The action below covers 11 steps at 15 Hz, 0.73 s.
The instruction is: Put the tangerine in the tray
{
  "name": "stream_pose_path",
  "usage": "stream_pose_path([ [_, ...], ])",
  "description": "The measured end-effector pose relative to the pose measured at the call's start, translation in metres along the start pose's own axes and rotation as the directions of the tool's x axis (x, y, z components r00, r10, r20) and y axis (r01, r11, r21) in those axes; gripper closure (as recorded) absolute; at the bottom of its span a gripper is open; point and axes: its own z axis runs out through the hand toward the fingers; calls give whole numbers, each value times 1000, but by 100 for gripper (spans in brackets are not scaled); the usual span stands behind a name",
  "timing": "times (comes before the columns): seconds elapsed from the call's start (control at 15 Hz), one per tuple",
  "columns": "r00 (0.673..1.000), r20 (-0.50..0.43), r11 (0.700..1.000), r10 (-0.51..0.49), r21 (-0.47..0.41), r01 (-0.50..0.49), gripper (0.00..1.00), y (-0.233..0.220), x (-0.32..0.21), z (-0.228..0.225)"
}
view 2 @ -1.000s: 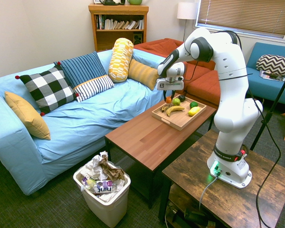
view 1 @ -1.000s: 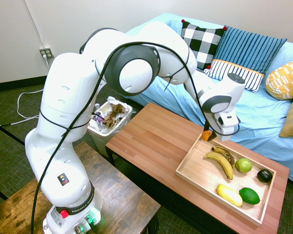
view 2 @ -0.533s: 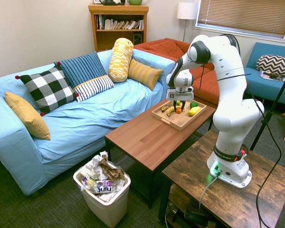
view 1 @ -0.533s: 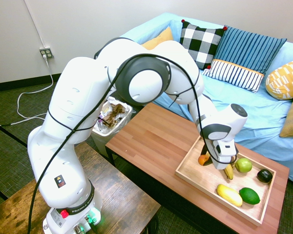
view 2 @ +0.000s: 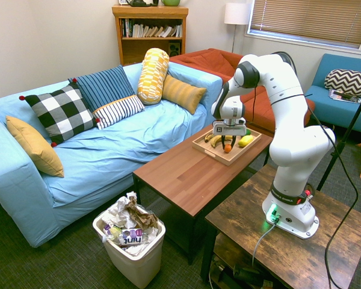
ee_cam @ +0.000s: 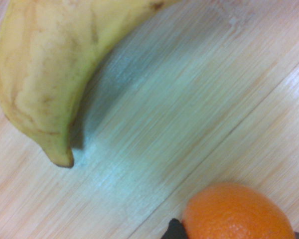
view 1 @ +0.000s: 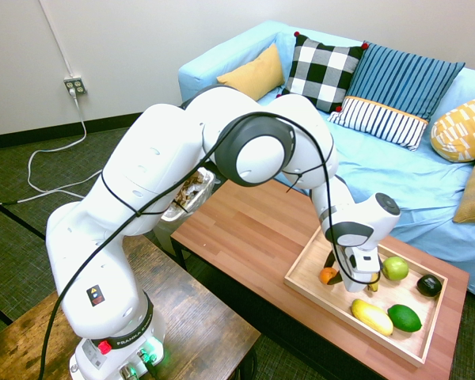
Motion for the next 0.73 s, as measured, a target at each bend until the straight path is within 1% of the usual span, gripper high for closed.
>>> stream_pose_path([
  [0.53,999,6,999,-37,9,37,0,-1,2,-6],
  [0.73,999,4,998,-48,29,48,0,3,0,-24],
])
